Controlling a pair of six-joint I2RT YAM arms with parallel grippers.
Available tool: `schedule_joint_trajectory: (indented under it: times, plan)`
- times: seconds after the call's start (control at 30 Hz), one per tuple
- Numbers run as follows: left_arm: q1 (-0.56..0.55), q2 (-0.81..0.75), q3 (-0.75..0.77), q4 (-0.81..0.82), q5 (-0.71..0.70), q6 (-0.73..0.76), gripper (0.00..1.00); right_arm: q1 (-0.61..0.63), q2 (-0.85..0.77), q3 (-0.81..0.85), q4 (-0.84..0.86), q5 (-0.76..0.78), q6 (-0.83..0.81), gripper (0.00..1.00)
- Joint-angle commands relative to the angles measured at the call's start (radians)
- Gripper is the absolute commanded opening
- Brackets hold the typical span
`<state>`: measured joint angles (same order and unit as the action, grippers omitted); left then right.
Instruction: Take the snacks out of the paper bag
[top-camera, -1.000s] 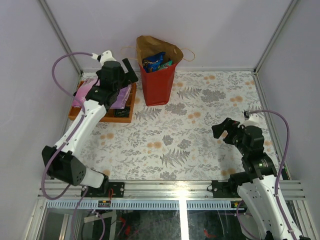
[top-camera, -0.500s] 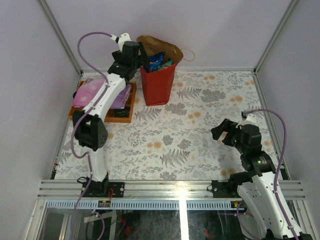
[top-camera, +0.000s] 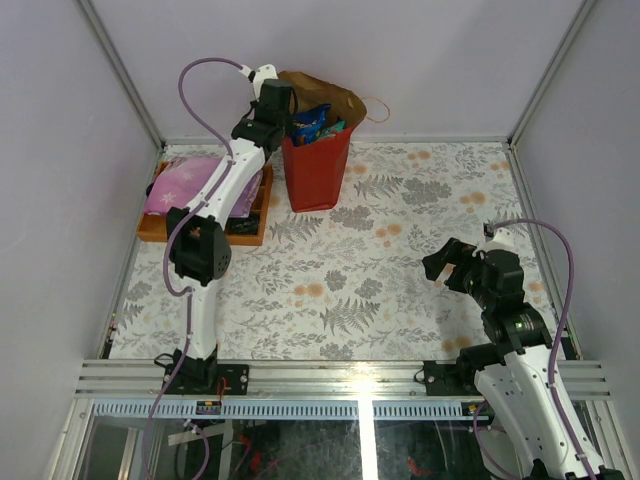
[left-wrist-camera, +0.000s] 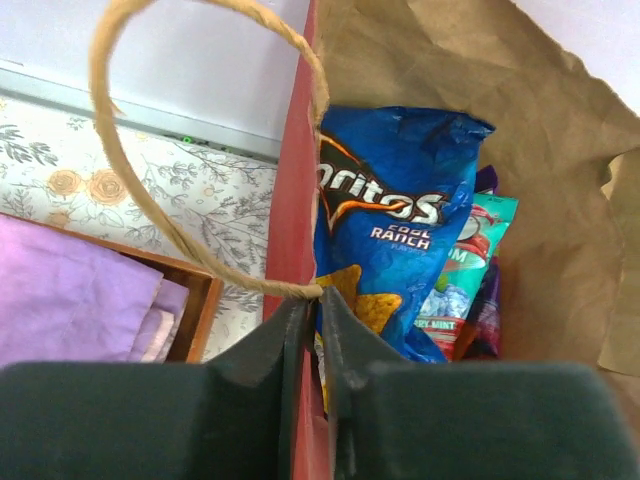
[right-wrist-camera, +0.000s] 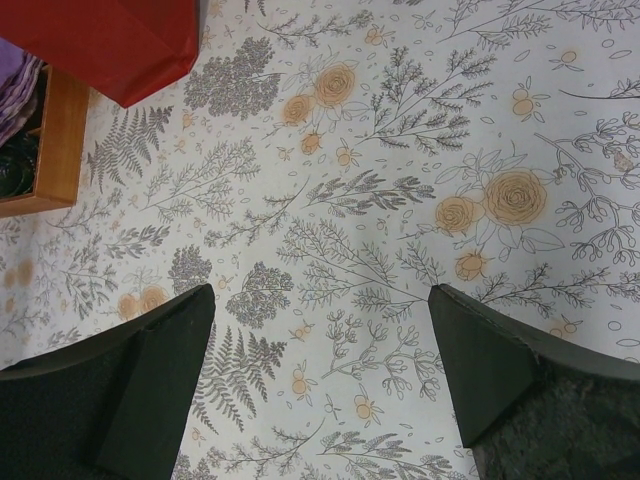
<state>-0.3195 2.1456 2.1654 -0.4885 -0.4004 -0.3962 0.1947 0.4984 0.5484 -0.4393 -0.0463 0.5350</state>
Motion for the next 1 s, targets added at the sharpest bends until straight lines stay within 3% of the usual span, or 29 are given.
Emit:
schedule_joint_trajectory:
  times: [0.0,0.4,0.97]
  plan:
    - [-0.012,-0.047,0.003,0.002,0.007,0.027,0.01,0.002,0.013,0.005,0.011,-0.020,-0.002,0.96]
    - [-0.063,-0.174,-0.045,0.010,0.117,0.048,0.00,0.002,0.004,0.017,-0.004,-0.013,0.003,0.95]
    - [-0.117,-0.533,-0.434,0.048,0.345,0.096,0.00,0.003,-0.052,0.044,-0.036,0.058,0.017,0.95]
